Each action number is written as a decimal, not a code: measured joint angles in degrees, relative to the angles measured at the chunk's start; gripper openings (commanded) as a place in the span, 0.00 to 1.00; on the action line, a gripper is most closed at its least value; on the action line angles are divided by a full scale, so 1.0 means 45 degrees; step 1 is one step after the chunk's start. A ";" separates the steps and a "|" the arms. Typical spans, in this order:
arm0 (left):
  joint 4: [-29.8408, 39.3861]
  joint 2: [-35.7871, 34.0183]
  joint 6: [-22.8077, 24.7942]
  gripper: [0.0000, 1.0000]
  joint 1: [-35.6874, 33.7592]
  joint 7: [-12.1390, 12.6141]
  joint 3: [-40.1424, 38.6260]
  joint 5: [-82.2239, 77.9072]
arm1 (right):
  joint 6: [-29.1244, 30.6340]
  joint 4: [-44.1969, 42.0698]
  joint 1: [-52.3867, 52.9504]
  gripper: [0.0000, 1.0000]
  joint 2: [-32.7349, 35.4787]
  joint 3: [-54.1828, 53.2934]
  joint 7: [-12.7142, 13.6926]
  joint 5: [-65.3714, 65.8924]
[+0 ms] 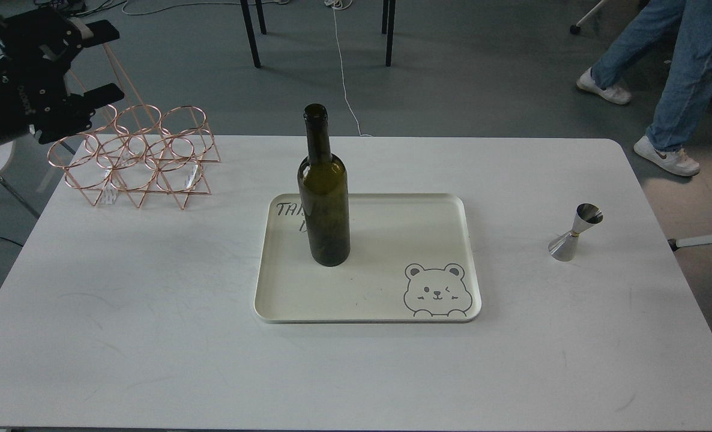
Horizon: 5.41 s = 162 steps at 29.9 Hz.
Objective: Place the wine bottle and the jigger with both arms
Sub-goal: 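Reach the left gripper to the wine bottle neck and grasp it, then lift the wine bottle with the left gripper toward the copper rack, then lower the bottle into a slot of the copper rack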
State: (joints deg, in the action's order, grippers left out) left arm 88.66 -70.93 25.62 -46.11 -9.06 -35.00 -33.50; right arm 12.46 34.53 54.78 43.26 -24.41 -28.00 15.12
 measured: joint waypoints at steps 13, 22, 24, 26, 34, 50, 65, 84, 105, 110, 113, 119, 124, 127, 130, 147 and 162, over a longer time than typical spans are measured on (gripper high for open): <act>0.1940 0.3459 -0.0122 0.97 -0.0580 -0.0002 -0.0365 -0.9717 | 0.0930 -0.0338 0.0160 0.95 -0.0106 -0.0345 0.0000 -0.1016; 0.1695 0.6214 -0.0744 0.97 -0.0508 0.0116 0.0023 -1.6041 | 0.1285 -0.0390 0.0148 0.95 -0.0101 -0.0742 0.0000 -0.1027; 0.1387 0.6544 -0.0870 0.97 -0.0503 0.0226 0.0081 -1.6324 | 0.1321 -0.0397 0.0137 0.95 -0.0101 -0.0772 0.0000 -0.1034; 0.1087 0.6827 -0.0939 0.96 -0.0503 0.0310 0.0096 -1.6524 | 0.1330 -0.0401 0.0123 0.95 -0.0101 -0.0787 0.0000 -0.1036; 0.0209 0.7851 -0.1226 0.65 -0.0507 0.0374 0.0108 -1.6771 | 0.1336 -0.0394 0.0080 0.95 -0.0207 -0.0904 -0.0001 -0.1037; -0.0037 0.7902 -0.1319 0.09 -0.0505 0.0416 -0.0148 -1.6568 | 0.1397 -0.0943 0.0026 0.95 -0.0241 -0.1023 -0.0001 -0.1037; -0.0466 0.3621 -0.1328 0.09 -0.2110 -0.0445 -0.1238 -1.2980 | 0.1409 -0.0934 0.0153 0.95 -0.0180 -0.1023 -0.0002 -0.1037; -0.6746 0.4663 -0.2450 0.09 -0.2637 -0.1219 -0.0827 -1.3936 | 0.1391 -0.0928 0.0150 0.95 -0.0210 -0.1098 -0.0002 -0.1037; -0.7848 0.4739 -0.3431 0.11 -0.3410 -0.1560 0.0659 -1.3949 | 0.1396 -0.0895 0.0129 0.95 -0.0222 -0.1119 -0.0002 -0.1037; -0.7849 0.4792 -0.3399 0.11 -0.3392 -0.1558 0.0660 -1.3857 | 0.1402 -0.0898 0.0132 0.95 -0.0188 -0.1119 -0.0001 -0.1037; -0.7827 0.4887 -0.3361 0.11 -0.3451 -0.1508 0.0650 -1.3818 | 0.1411 -0.0895 0.0147 0.95 -0.0171 -0.1120 -0.0002 -0.1037; -0.7677 0.4938 -0.3308 0.11 -0.3515 -0.1500 0.0639 -1.3807 | 0.1414 -0.0896 0.0146 0.95 -0.0139 -0.1120 -0.0002 -0.1037; -0.7654 0.4941 -0.3308 0.11 -0.3536 -0.1530 0.0633 -1.3809 | 0.1414 -0.0897 0.0134 0.95 -0.0125 -0.1120 -0.0001 -0.1037; -0.7651 0.4963 -0.3309 0.12 -0.3423 -0.1538 0.0633 -1.3824 | 0.1412 -0.0904 0.0132 0.95 -0.0111 -0.1120 -0.0001 -0.1037; -0.7651 0.5027 -0.3314 0.12 -0.3380 -0.1538 0.0637 -1.3842 | 0.1414 -0.0909 0.0131 0.95 -0.0111 -0.1119 -0.0001 -0.1037; -0.7658 0.5403 -0.3463 0.20 -0.3298 -0.1555 0.1793 -1.3449 | 0.1413 -0.0914 0.0104 0.95 -0.0108 -0.1119 -0.0001 -0.1036; -0.7830 0.5627 -0.4118 0.29 -0.2673 -0.1556 0.2411 -1.3364 | 0.1411 -0.0912 0.0087 0.95 -0.0079 -0.1134 -0.0001 -0.1037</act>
State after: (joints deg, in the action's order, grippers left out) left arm 53.42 -45.61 7.09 -58.14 -16.06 -24.15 -93.64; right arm 18.81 30.43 55.17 42.91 -29.51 -28.00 10.46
